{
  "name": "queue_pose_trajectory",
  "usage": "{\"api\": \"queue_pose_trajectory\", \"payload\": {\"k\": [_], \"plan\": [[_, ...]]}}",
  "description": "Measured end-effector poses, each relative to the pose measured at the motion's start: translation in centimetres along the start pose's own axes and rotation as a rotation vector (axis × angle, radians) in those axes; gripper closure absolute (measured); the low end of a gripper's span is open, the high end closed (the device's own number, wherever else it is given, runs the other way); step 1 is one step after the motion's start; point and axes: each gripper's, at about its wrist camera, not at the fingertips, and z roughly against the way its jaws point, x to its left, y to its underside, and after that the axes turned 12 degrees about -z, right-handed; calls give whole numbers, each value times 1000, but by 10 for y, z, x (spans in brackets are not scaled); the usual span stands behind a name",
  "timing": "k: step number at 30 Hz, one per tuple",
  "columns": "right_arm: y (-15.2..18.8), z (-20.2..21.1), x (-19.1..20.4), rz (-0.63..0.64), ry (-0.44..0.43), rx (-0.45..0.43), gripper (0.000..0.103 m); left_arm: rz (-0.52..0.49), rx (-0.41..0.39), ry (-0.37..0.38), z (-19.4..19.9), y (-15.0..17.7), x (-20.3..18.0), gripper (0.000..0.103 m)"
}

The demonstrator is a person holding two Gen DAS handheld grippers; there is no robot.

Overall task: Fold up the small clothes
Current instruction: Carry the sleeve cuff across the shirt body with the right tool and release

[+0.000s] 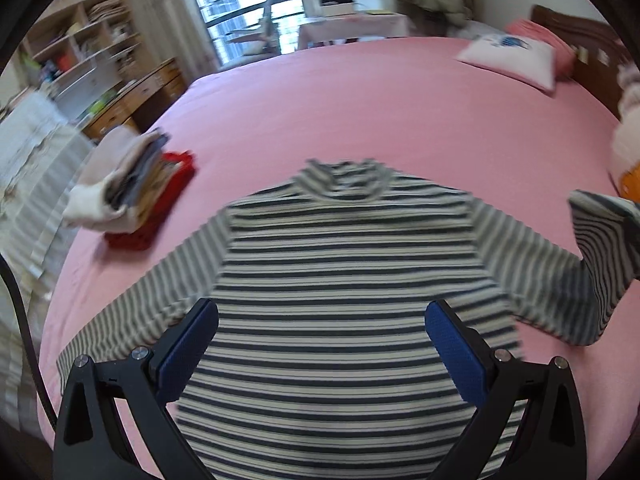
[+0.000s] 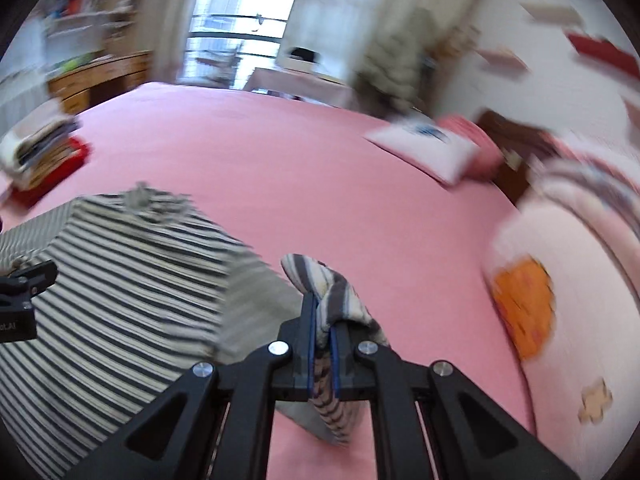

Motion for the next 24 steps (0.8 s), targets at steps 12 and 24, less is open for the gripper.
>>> {"api": "queue_pose_trajectory", "payload": {"k": [12,24], "plan": [[10,-37,226,176,-176,10,98,143,46,-55,-40,55,155,0],[76,-37,323,433,-309,39,68,188,84,-59,-91,83,216,1]]}}
